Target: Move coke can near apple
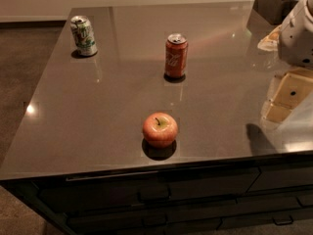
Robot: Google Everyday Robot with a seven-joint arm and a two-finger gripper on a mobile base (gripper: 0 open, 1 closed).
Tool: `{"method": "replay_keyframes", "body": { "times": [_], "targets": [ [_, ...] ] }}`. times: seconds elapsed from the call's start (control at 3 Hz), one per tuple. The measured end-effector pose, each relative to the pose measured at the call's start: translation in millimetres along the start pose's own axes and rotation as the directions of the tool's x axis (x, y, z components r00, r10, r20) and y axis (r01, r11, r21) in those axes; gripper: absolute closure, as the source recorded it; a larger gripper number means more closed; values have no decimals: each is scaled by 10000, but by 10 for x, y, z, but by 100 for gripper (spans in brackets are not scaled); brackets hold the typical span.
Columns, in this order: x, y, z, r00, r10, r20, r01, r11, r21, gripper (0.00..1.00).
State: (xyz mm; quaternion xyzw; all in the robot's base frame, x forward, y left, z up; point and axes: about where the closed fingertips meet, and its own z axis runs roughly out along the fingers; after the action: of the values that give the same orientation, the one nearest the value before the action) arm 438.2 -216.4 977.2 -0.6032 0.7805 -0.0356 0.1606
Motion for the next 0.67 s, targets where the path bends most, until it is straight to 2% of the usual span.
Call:
{"method": "replay_keyframes", "body": {
  "times": [0.33, 0.67],
  "targets": [
    [0, 0, 0, 10000, 0, 1, 0, 10000, 2, 0],
    [-76, -120, 14, 9995, 204, 248, -206, 9998, 65, 0]
  ]
}}
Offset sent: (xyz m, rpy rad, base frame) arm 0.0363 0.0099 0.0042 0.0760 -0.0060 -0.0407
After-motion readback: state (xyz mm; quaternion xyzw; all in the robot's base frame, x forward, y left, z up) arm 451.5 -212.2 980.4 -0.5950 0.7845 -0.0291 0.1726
